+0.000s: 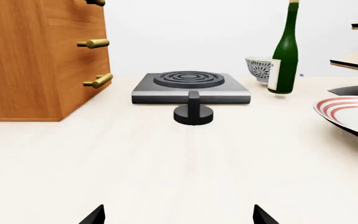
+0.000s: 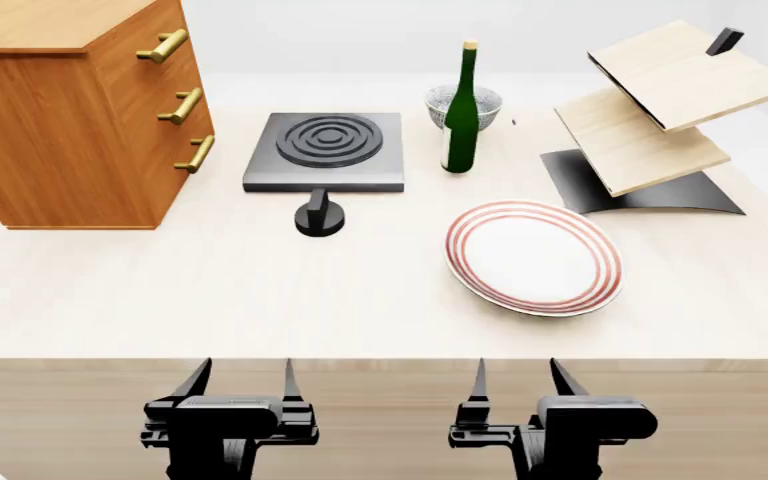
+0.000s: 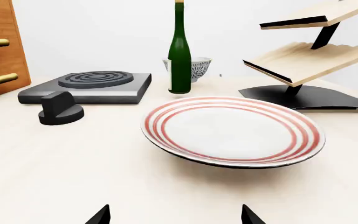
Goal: Turn on the stove.
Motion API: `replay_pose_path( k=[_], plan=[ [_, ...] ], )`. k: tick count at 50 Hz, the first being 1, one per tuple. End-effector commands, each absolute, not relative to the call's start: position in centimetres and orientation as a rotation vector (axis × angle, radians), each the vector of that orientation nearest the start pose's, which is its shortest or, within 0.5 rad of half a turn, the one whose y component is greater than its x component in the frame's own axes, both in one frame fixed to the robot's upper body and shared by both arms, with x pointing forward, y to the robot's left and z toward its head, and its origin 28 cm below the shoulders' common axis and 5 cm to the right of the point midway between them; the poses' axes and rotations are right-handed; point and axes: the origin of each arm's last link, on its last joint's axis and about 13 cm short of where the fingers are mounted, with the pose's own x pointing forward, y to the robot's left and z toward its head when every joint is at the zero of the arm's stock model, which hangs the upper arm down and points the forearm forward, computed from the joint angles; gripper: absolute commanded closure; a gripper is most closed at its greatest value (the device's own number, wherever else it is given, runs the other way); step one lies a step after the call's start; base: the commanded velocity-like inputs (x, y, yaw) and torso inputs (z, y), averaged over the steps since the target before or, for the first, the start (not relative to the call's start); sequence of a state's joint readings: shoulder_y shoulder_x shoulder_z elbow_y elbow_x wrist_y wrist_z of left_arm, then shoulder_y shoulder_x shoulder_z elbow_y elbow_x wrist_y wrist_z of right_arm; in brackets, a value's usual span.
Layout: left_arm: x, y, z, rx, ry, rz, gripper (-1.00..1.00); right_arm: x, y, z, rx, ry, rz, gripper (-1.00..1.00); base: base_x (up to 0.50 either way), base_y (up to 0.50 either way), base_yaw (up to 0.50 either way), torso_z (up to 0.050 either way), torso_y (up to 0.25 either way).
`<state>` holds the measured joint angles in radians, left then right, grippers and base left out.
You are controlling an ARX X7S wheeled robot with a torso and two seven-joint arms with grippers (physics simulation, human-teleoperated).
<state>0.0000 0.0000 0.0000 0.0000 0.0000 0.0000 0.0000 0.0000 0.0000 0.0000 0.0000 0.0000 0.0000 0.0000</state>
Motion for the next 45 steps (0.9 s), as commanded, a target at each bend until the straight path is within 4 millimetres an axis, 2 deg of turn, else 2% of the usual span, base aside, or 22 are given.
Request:
replay_pose_path(
  k=[1,5,12,15,19,22,24,25,28,34,39,45],
  plan=[
    [21.0,20.6,1.3,0.0,0.0,0.0,-1.0,21.1,-9.6,1.3,0.0,0.0,0.0,-1.0,0.0,0.0,0.0,0.0,0.0],
    [21.1,20.7,1.3,-0.001,0.002,0.025,-1.0,20.8,-9.6,1.6,-0.025,-0.039,-0.008,-1.0,0.0,0.0,0.0,0.0,0.0],
    [21.4,20.7,1.1,-0.01,0.054,0.03,-1.0,21.2,-9.7,1.3,-0.049,0.014,-0.049,-1.0,0.0,0.0,0.0,0.0,0.0],
    [21.9,20.9,0.9,0.033,0.128,0.038,-1.0,21.7,-9.8,0.9,-0.06,0.099,-0.096,-1.0,0.0,0.0,0.0,0.0,0.0],
    [22.4,21.4,3.2,0.029,0.106,0.034,-1.0,21.7,-9.9,2.2,-0.109,0.06,-0.082,-1.0,0.0,0.0,0.0,0.0,0.0],
    [22.3,21.4,5.8,0.017,0.084,0.017,-1.0,22.0,-10.1,4.4,-0.087,0.086,-0.073,-1.0,0.0,0.0,0.0,0.0,0.0],
    [22.1,21.3,7.6,0.033,0.048,0.001,-1.0,22.1,-10.3,6.6,-0.081,0.069,-0.069,-1.0,0.0,0.0,0.0,0.0,0.0],
    [22.1,21.3,7.6,0.033,0.048,0.001,-1.0,22.0,-10.3,7.5,-0.074,0.068,-0.063,-1.0,0.0,0.0,0.0,0.0,0.0],
    [21.8,21.3,10.2,0.018,0.078,-0.02,-1.0,21.6,-10.4,9.9,-0.096,0.042,-0.053,-1.0,0.0,0.0,0.0,0.0,0.0],
    [21.6,21.9,13.7,0.003,0.08,-0.021,-1.0,20.9,-10.8,13.4,-0.119,0.01,-0.041,-1.0,0.0,0.0,0.0,0.0,0.0],
    [21.2,22.1,15.7,-0.006,0.029,-0.019,-1.0,20.4,-10.8,15.0,-0.118,-0.021,-0.035,-1.0,0.0,0.0,0.0,0.0,0.0],
    [21.1,22.4,16.2,-0.024,-0.001,-0.016,-1.0,20.1,-10.9,15.1,-0.101,-0.044,-0.047,-1.0,0.0,0.0,0.0,0.0,0.0]
  ],
)
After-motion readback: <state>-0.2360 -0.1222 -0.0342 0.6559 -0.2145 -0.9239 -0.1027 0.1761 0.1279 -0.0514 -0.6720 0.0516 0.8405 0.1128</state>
